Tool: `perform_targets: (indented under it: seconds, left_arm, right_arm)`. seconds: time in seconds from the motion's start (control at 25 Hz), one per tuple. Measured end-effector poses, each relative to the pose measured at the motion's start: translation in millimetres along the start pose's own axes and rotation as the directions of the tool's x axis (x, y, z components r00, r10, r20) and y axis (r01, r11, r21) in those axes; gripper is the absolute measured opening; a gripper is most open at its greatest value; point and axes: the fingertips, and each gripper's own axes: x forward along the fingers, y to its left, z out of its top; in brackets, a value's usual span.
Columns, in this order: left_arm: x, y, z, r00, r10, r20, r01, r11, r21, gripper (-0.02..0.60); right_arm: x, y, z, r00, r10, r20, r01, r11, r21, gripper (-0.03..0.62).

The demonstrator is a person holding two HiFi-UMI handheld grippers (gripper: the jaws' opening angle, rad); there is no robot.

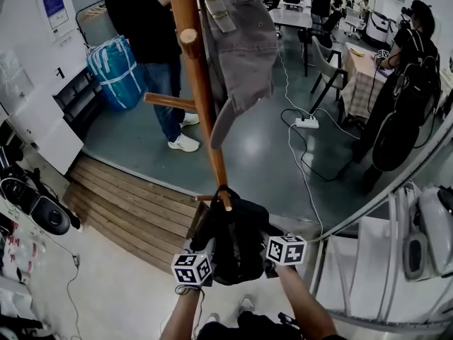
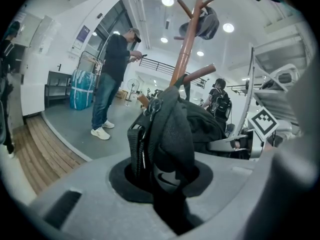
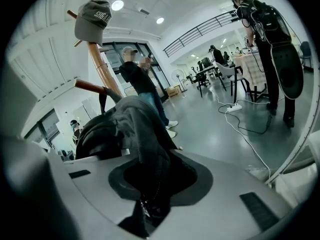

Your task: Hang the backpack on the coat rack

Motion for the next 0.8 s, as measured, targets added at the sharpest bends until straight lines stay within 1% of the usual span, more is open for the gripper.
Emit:
perform_targets:
  seconds: [0.28, 0.6, 0.72, 0.8]
  left_arm:
    - [6, 9, -4, 1.000, 0.013, -0.009, -0.013, 1.000, 0.008, 0.091]
    - [8, 16, -6, 0.999, 0.046, -0.017, -0.045, 0.997, 0.054, 0.116]
    - [9, 20, -7, 0.998, 0.061, -0.031, -0.059, 0.996, 0.071, 0.136]
    - [10, 23, -11, 0.997, 0.064, -0.048, -0.061, 0.996, 0.064, 0.164]
  right_arm:
    - [7, -2, -5, 1.000, -0.013, -0.003, 0.013, 1.000, -0.012, 0.083]
    - [8, -2, -7, 0.999, -0.050, 0.018, 0.050, 0.998, -0.029, 0.084]
    - [10, -2, -6, 0.998, -0.055, 0.014, 0.055, 0.998, -0.025, 0.084]
    - [10, -4, -10, 0.998, -0.058, 0.001, 0.058, 0.998, -0.025, 0.096]
